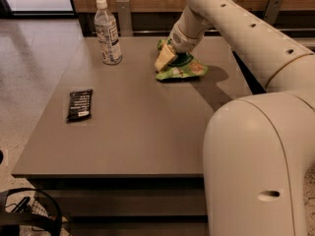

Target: Move green rice chip bag near rxbar chocolate

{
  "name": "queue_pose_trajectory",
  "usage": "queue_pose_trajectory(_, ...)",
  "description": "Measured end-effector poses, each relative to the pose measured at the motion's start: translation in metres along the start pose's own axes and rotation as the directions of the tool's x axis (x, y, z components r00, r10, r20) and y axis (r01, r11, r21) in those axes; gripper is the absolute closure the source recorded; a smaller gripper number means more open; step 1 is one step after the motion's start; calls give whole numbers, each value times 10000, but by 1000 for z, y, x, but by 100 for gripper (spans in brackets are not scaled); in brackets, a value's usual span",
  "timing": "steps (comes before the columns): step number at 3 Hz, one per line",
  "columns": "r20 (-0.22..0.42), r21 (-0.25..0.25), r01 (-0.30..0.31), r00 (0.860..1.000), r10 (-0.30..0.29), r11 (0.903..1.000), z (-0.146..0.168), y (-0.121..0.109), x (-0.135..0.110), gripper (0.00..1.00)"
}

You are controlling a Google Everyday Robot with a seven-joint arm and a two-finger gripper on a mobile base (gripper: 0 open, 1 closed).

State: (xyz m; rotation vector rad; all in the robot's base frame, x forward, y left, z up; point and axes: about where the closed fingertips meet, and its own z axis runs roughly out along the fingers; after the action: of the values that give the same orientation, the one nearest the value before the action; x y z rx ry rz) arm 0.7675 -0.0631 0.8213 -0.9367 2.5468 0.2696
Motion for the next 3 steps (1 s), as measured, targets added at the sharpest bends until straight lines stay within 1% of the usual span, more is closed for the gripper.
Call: queue_pose_trajectory(3,2,0,2,10000,-2,10000,-1,0,0,100)
